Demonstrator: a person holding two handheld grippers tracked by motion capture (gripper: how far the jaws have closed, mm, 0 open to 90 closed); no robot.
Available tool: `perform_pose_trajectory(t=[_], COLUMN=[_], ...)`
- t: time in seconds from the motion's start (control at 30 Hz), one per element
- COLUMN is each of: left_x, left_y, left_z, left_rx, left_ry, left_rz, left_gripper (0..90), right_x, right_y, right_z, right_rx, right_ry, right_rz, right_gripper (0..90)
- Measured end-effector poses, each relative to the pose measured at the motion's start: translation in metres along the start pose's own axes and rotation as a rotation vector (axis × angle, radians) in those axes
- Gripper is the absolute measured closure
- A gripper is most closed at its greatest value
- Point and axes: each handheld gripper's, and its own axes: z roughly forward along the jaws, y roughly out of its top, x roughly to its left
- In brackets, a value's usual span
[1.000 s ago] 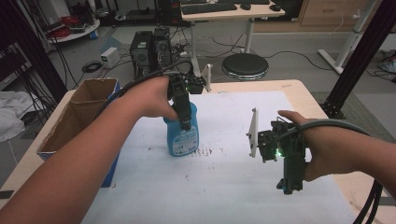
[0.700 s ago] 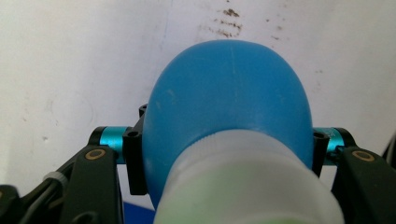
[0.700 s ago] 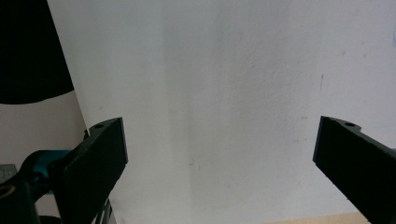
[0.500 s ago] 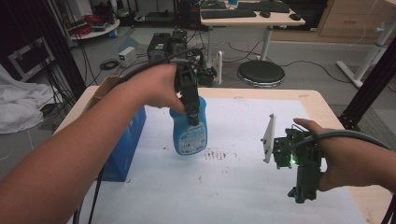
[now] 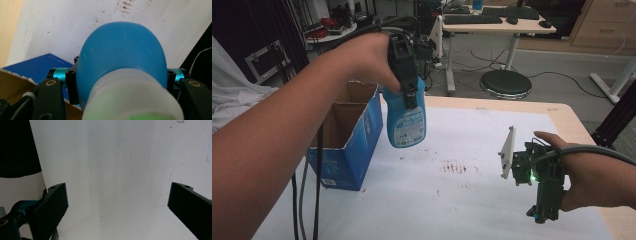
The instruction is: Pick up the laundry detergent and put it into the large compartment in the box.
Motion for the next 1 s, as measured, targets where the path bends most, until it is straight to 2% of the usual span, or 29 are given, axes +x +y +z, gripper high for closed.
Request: perform_pose_trajectory(t=[0.07, 0.1, 0.3, 0.37, 0.53, 0.63, 0.7, 0.73, 0.77, 0.8, 0.9, 1.0], left_x=[0.001, 0.004, 0.010, 0.012, 0.020, 0.025, 0.025, 0.029, 0.033, 0.033, 0.040, 0.045], left_y=[-0.002, -0.009, -0.025, -0.031, -0.047, -0.058, -0.058, -0.066, -0.073, -0.073, -0.083, -0.092], left_z=[-0.003, -0.012, -0.038, -0.046, -0.061, -0.067, -0.067, -0.071, -0.074, -0.074, -0.076, -0.075], left_rx=[0.000, -0.008, 0.004, 0.007, 0.008, -0.002, -0.002, -0.010, 0.001, 0.001, 0.003, 0.016], left_ry=[0.000, -0.001, 0.026, 0.031, 0.038, 0.044, 0.044, 0.053, 0.056, 0.056, 0.061, 0.071], left_rz=[-0.004, -0.031, -0.093, -0.129, -0.242, -0.333, -0.333, -0.404, -0.454, -0.454, -0.525, -0.570], left_gripper=[37.9, 37.9, 37.9, 37.8, 37.9, 37.8, 37.9, 37.9, 37.9, 37.8, 37.9, 37.8], right_x=[0.000, 0.000, -0.001, 0.000, 0.000, 0.000, 0.001, 0.001, 0.001, 0.001, 0.001, 0.001], right_y=[0.000, 0.001, 0.003, 0.005, 0.007, 0.009, 0.010, 0.010, 0.012, 0.012, 0.014, 0.015], right_z=[0.000, 0.000, 0.003, 0.002, 0.000, -0.001, -0.001, -0.001, -0.001, -0.001, -0.001, -0.002], right_rx=[0.002, 0.001, 0.002, 0.001, -0.002, 0.000, 0.000, 0.000, 0.003, 0.003, 0.001, 0.005], right_ry=[-0.001, 0.000, 0.004, 0.002, -0.002, -0.002, -0.005, -0.005, -0.007, -0.007, -0.003, -0.005], right_rz=[0.001, -0.004, -0.017, -0.017, -0.035, -0.041, -0.037, -0.037, -0.042, -0.042, -0.054, -0.054], right_gripper=[2.0, 2.0, 2.0, 2.0, 2.0, 2.0, 2.0, 2.0, 2.0, 2.0, 2.0, 2.0])
